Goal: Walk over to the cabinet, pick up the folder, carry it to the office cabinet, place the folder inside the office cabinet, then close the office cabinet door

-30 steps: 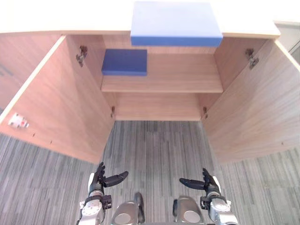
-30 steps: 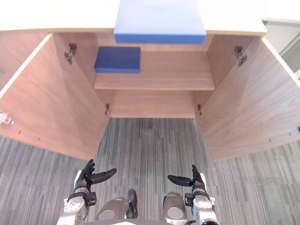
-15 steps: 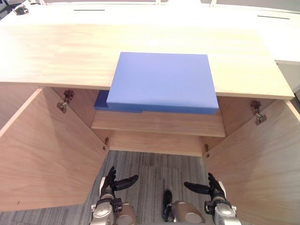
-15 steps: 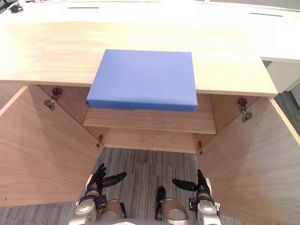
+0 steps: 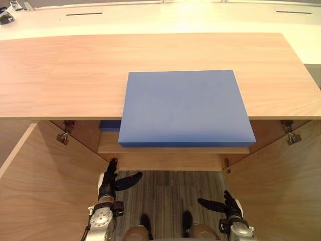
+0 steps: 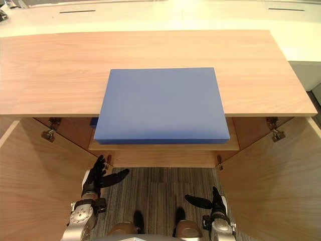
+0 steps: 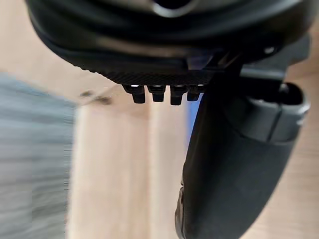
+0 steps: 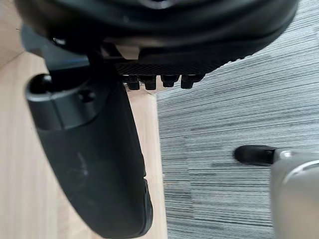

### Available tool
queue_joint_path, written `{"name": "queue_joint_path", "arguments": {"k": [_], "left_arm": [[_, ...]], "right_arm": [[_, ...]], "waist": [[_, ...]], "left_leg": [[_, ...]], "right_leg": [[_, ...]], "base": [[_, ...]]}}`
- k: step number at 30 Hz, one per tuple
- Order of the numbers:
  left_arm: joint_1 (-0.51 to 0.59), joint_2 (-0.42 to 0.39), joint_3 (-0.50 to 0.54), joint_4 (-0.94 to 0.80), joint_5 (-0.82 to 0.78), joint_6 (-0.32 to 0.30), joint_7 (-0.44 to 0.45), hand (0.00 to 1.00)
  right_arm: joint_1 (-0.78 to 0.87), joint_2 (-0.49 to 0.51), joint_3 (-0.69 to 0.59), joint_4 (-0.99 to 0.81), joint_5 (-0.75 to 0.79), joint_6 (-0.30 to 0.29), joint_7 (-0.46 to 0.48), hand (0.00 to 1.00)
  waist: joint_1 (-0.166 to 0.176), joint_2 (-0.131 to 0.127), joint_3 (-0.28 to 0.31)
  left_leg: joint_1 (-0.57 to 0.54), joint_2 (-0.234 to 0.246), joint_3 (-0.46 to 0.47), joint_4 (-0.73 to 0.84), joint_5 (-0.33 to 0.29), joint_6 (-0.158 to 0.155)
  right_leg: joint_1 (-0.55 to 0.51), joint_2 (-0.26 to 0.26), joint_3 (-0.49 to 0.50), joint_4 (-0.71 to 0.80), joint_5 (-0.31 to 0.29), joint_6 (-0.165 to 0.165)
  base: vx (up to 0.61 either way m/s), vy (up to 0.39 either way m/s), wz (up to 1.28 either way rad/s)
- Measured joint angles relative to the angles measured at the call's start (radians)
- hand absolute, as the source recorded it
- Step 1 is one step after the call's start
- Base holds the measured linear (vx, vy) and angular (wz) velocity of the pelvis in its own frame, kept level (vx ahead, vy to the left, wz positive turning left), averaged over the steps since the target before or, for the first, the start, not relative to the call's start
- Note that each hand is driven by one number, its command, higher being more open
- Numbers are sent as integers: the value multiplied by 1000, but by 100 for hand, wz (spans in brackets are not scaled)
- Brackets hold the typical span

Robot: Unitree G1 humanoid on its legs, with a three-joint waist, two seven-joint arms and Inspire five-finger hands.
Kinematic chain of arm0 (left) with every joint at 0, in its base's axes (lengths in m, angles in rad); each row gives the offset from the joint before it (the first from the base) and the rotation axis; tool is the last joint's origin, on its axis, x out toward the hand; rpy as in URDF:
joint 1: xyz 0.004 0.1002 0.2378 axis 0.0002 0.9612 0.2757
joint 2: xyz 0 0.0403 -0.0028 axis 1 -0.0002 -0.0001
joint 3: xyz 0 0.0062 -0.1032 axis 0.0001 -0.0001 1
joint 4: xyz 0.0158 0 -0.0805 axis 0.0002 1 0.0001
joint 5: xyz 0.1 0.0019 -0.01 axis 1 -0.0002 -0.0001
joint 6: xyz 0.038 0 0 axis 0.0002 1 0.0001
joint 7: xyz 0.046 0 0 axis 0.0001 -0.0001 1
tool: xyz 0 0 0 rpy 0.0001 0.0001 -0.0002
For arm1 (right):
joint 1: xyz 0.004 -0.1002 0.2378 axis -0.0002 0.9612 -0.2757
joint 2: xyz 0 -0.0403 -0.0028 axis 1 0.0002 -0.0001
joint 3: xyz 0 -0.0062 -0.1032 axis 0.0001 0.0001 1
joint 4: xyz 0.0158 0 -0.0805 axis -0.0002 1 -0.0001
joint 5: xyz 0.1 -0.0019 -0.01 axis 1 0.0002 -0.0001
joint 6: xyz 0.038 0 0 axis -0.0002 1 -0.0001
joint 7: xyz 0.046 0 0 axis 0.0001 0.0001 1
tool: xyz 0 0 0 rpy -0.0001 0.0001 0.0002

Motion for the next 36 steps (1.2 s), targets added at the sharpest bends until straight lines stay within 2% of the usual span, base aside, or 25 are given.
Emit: {"name": "queue_joint_path", "arguments": {"k": [5,7,11,17,24,28,33,36], "left_arm": [[116,15,-5,-231,173,-60,74,100],[159,17,-6,-328,241,-84,120,100],[196,21,-31,-430,294,-121,169,100],[221,85,-72,-558,329,-144,190,100],[171,179,-151,-613,397,-165,191,100],[120,221,-203,-609,529,-163,198,100],[49,314,-298,-597,602,-160,196,100],[1,372,-325,-597,630,-184,189,100]], "right_arm": [[16,-6,13,0,-14,-18,-11,100],[26,-19,28,0,-43,-22,-22,100],[48,-47,58,7,-55,-24,-42,100],[50,-63,98,31,-81,-25,-46,100],[49,-75,99,39,-85,-25,-47,100],[50,-74,129,52,-89,-26,-48,100],[52,-75,140,56,-89,-27,-46,100],[58,-76,156,56,-89,-26,-41,100]], "waist": [[4,8,-22],[6,14,-34],[17,34,-57],[28,30,-75],[25,19,-93],[20,9,-102],[-1,5,-116],[-23,2,-123]], "left_leg": [[6,-6,-24,-4,9,9],[7,-19,-45,-13,23,15],[16,-33,-77,-53,55,19],[20,-36,-104,-77,72,7],[27,-35,-103,-75,76,14],[39,-32,-98,-80,73,12],[63,-31,-58,-106,69,5],[69,-30,-33,-116,70,6]], "right_leg": [[16,-6,-21,0,-1,2],[21,-17,-31,0,-10,13],[25,-28,-59,3,-12,16],[30,-30,-81,0,-22,30],[44,-21,-79,-4,-12,21],[51,-16,-71,-8,-10,19],[46,-16,-30,-10,-9,16],[32,-13,-5,-11,-5,18]], "base": [[-50,-6,13],[-96,0,24],[-109,-9,24],[-66,-16,15],[19,-5,-1],[-3,-8,-6],[-29,12,-23],[10,16,-29]]}}
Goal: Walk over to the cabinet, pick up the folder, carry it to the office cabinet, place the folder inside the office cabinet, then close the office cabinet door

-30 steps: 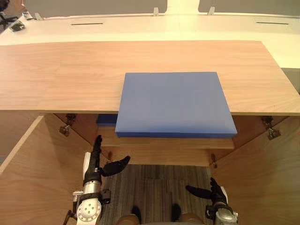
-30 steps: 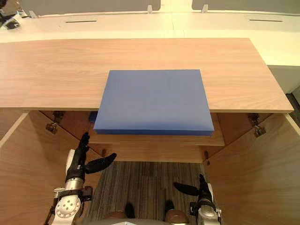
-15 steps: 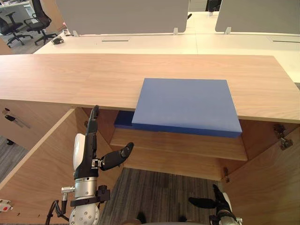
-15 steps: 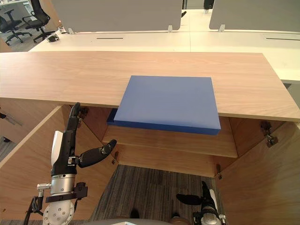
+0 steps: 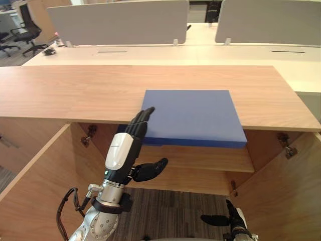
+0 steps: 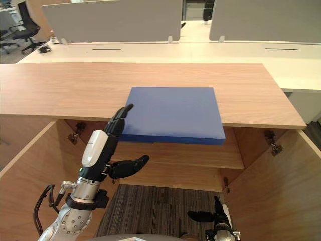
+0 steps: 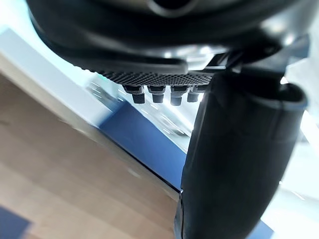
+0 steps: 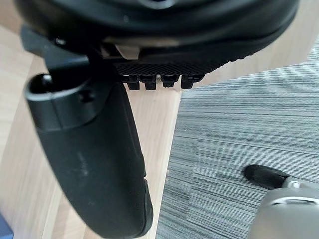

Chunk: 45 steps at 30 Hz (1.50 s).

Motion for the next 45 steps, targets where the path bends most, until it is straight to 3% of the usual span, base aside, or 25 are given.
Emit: {"name": "queue_joint_path", "arguments": {"k": [12,13,22,26,31,35,38,44,45], "left_arm": [[-79,72,2,43,58,-2,6,100],[-84,80,5,58,68,0,6,0],[-137,84,92,61,116,12,30,0],[-181,45,117,43,65,13,48,0],[-119,26,107,0,13,-5,7,0],[-56,-40,120,-90,-171,-20,-8,0],[-17,-110,172,-166,-406,-51,-32,0],[86,-284,361,-210,-993,-60,-253,0],[92,-307,373,-210,-1023,-55,-259,0]], "right_arm": [[-2,-4,21,-2,2,0,6,100],[-1,-4,21,-2,4,-1,8,100],[6,-10,18,-34,21,-1,23,100],[10,-3,0,-60,26,-7,29,100],[14,7,-24,-89,49,-10,28,100],[49,23,-34,-185,87,-12,18,100],[73,53,-84,-330,137,-15,3,100],[78,100,-224,-643,179,-44,-26,100],[78,106,-233,-670,179,-46,-29,100]], "waist": [[-9,-12,-5],[-10,-12,-5],[-14,-17,-6],[-14,-28,-1],[-13,-36,4],[-7,-37,5],[-6,-36,5],[3,-38,9],[4,-38,10]], "left_leg": [[10,-1,50,-2,-15,7],[9,-2,50,-4,-15,7],[-25,-7,63,-16,-14,10],[-23,-4,64,-15,-17,11],[-21,-4,73,-12,-25,13],[-19,-5,75,-12,-27,15],[-17,-4,76,-11,-28,16],[-15,-2,81,10,-44,17],[-15,-2,81,10,-44,17]], "right_leg": [[-12,11,51,-17,11,-1],[-17,11,52,-16,11,-1],[-53,9,67,-32,21,5],[-52,12,74,-33,22,4],[-51,12,84,-35,21,4],[-50,13,86,-36,22,4],[-48,13,86,-36,22,4],[-40,13,92,-38,21,4],[-40,14,92,-38,21,4]], "base": [[23,1,-13],[-22,-7,-4],[8,-3,-5],[19,-8,-3],[-7,-9,-6],[-2,-2,-1],[0,0,0],[-9,-7,-2],[0,0,0]]}}
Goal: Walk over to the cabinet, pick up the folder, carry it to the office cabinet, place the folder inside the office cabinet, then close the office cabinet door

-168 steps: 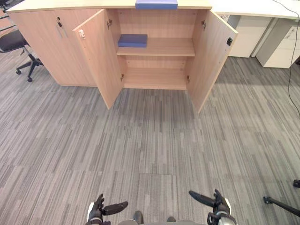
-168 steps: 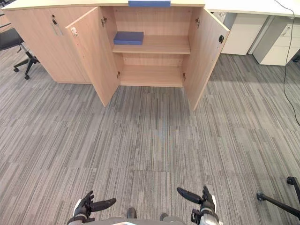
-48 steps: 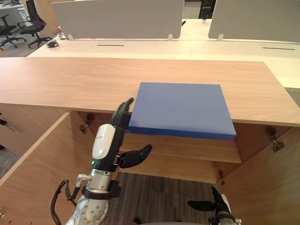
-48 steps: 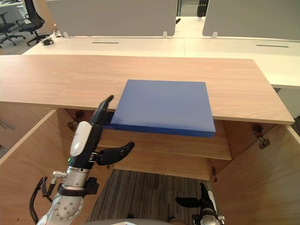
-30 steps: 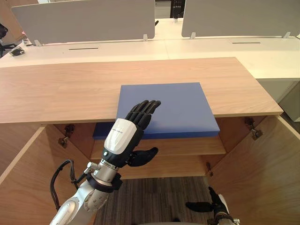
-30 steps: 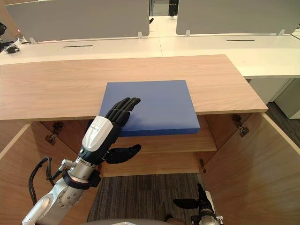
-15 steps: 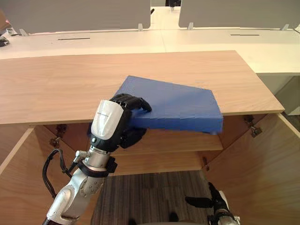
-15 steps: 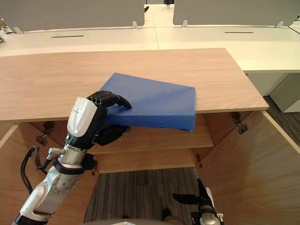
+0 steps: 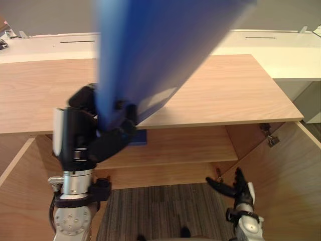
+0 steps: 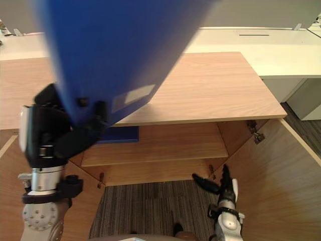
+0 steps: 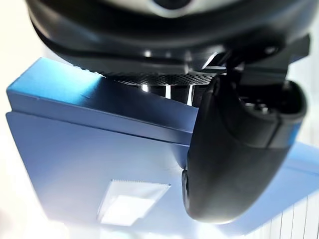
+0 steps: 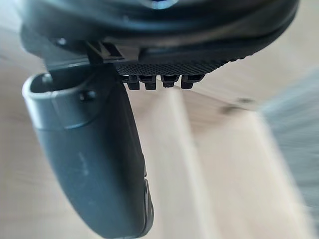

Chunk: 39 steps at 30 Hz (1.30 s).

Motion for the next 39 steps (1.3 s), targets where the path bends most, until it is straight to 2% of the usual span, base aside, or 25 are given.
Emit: {"name": "queue_joint_path", "arguments": {"k": [2,6,9,13,16,19,22,24,31,35,39], "left_arm": [[16,-84,40,0,-73,16,-7,0],[16,-145,32,5,-139,31,-19,0],[15,-144,-4,31,-189,53,-66,0],[7,-118,-74,129,-262,95,-122,0],[6,-113,-108,162,-283,100,-150,0],[-8,-87,-151,193,-292,103,-174,0],[-33,-62,-188,223,-298,110,-183,0],[-59,-44,-217,248,-297,120,-187,0],[-117,13,-271,303,-297,138,-194,0],[-138,54,-270,324,-300,138,-194,0],[-139,84,-270,324,-307,139,-194,0]], "right_arm": [[2,36,-27,-109,25,-6,-6,100],[2,94,-21,-335,124,-24,5,100],[14,105,2,-427,214,-21,14,100],[29,92,24,-508,270,-2,35,100],[34,70,39,-583,276,-3,53,100],[0,-5,76,-772,281,-82,125,100],[-99,-56,140,-851,302,-163,180,100],[-135,-80,186,-858,302,-186,212,100],[-167,-141,287,-716,301,-159,247,100],[-250,-255,318,-598,303,-143,241,100],[-277,-326,344,-518,314,-112,242,100]], "waist": [[1,-1,3],[0,0,24],[-2,0,26],[-11,4,29],[-20,7,28],[-32,7,28],[-37,8,25],[-37,8,25],[-38,10,24],[-35,13,21],[-28,18,7]], "left_leg": [[0,0,0,0,0,0],[4,2,-5,3,0,0],[10,4,-8,3,-2,-1],[14,2,4,18,-13,1],[11,4,16,38,-27,1],[9,6,38,59,-42,2],[10,9,64,67,-48,3],[10,8,79,67,-48,3],[10,0,124,71,-51,8],[-7,-2,131,82,-51,12],[-20,-4,123,95,-50,15]], "right_leg": [[1,0,0,0,0,0],[7,-7,-5,0,0,0],[16,-8,-6,1,0,0],[20,-9,6,2,1,2],[18,-6,22,2,3,5],[14,-3,43,5,5,8],[3,0,72,5,11,15],[-3,0,86,5,17,19],[-21,-1,135,-1,42,28],[-37,-6,147,-3,60,34],[-38,-11,141,-13,71,35]], "base": [[0,0,0],[-9,-2,3],[-6,-8,3],[-32,-8,-8],[-27,-13,-15],[-26,-7,-19],[-50,-4,-28],[-48,0,-24],[-62,-1,-20],[-88,-19,-7],[-71,-28,5]]}}
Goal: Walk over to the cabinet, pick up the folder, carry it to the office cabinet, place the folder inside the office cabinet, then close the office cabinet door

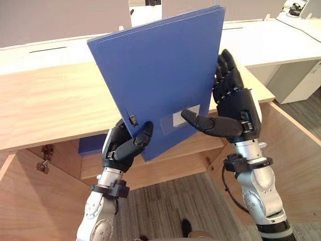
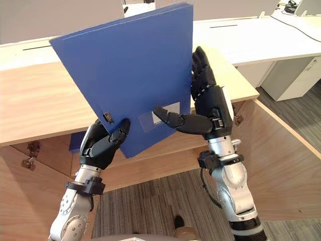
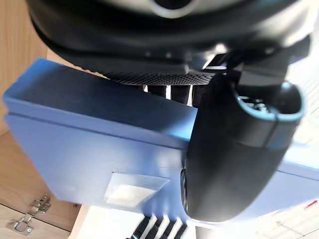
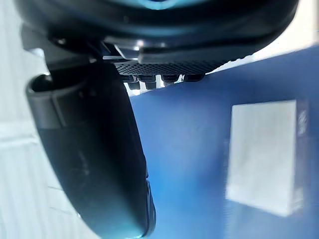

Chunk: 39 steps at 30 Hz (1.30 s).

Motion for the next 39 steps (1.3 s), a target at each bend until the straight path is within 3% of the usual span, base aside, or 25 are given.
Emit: {"name": "queue_joint_path", "arguments": {"k": [6,20,21,36,37,39], "left_arm": [[-2,28,0,17,-15,8,0,0],[-22,109,-8,29,-59,28,-25,0],[-25,108,-9,29,-60,29,-30,0],[-63,140,-13,20,-97,34,-72,0],[-63,135,-5,21,-96,36,-71,100],[-62,119,23,22,-86,41,-67,100]], "right_arm": [[-9,-59,31,47,70,1,10,100],[-56,-126,103,245,155,31,58,100],[-66,-125,103,257,158,32,59,0],[-136,-148,102,346,234,52,127,0],[-136,-143,98,345,234,51,138,0],[-136,-125,96,317,233,50,162,0]], "waist": [[9,25,-25],[27,25,-48],[26,25,-48],[45,17,-55],[45,15,-55],[45,11,-55]], "left_leg": [[-16,-7,-23,6,7,10],[-4,-43,-87,-102,86,28],[-4,-44,-90,-104,88,30],[0,-47,-115,-126,110,27],[0,-47,-115,-126,111,27],[-1,-47,-116,-126,112,27]], "right_leg": [[1,-11,-20,-2,4,3],[-2,-36,-85,-1,7,7],[-1,-37,-87,-1,7,7],[4,-39,-116,0,7,6],[4,-39,-117,0,7,6],[3,-39,-118,-1,7,6]], "base": [[-62,-31,13],[-54,-16,14],[-22,-13,7],[-27,-13,5],[0,0,0],[0,0,0]]}}
